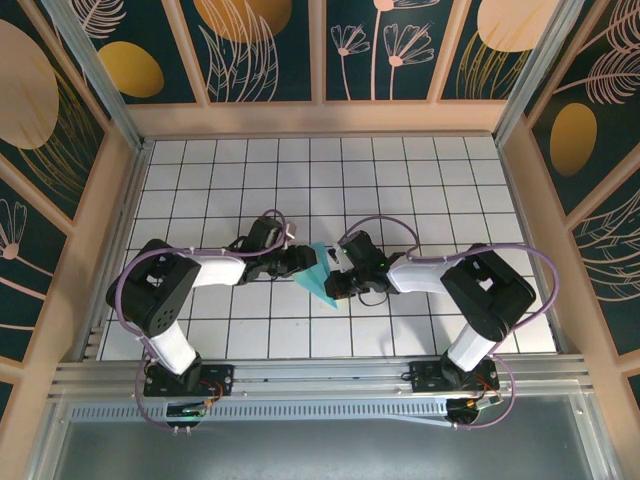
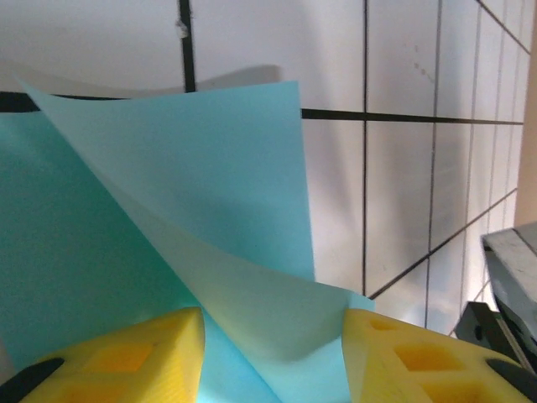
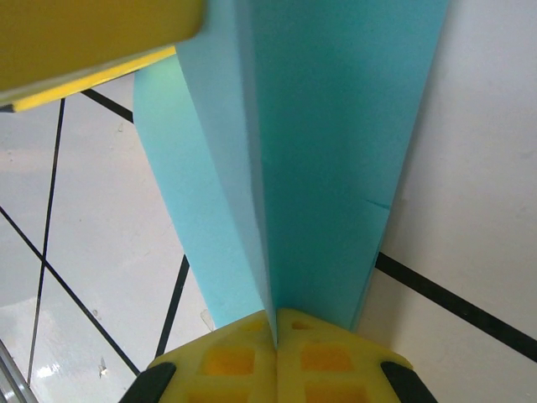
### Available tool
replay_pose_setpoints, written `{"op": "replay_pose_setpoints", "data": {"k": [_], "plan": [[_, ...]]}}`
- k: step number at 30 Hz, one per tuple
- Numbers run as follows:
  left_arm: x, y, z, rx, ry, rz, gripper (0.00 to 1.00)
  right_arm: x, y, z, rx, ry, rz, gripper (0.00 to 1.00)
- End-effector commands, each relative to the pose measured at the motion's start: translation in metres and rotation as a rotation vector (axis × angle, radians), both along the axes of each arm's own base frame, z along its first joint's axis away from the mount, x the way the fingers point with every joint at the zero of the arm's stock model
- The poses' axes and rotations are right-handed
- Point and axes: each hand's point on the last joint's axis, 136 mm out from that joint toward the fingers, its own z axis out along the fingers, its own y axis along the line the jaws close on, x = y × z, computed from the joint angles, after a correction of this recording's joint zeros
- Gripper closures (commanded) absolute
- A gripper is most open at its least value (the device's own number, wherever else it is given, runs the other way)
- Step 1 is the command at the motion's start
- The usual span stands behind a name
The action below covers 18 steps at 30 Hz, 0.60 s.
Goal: Fold a paper plane with a square sheet of paper (fold left side to right side)
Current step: Fourth fold the wing at the center of the table.
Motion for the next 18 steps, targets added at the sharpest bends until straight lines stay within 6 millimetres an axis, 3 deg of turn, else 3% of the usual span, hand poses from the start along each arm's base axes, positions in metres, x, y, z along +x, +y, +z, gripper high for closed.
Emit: {"op": "replay_pose_setpoints", "data": {"k": [1, 10, 18], "plan": [[-0.002, 0.005, -0.015, 0.068, 0.032, 0.000, 0.54, -0.005, -0.001, -0.006, 0.000, 0.040, -0.001, 0.97], [-0.004, 0.013, -0.031, 0.127, 0.060, 0.012, 0.55, -0.005, 0.003, 0.003, 0.029, 0.031, 0.007, 0.88], [-0.005, 0.015, -0.034, 0.139, 0.063, 0.016, 0.55, 0.000, 0.007, 0.018, 0.059, 0.003, 0.001, 0.85]]}}
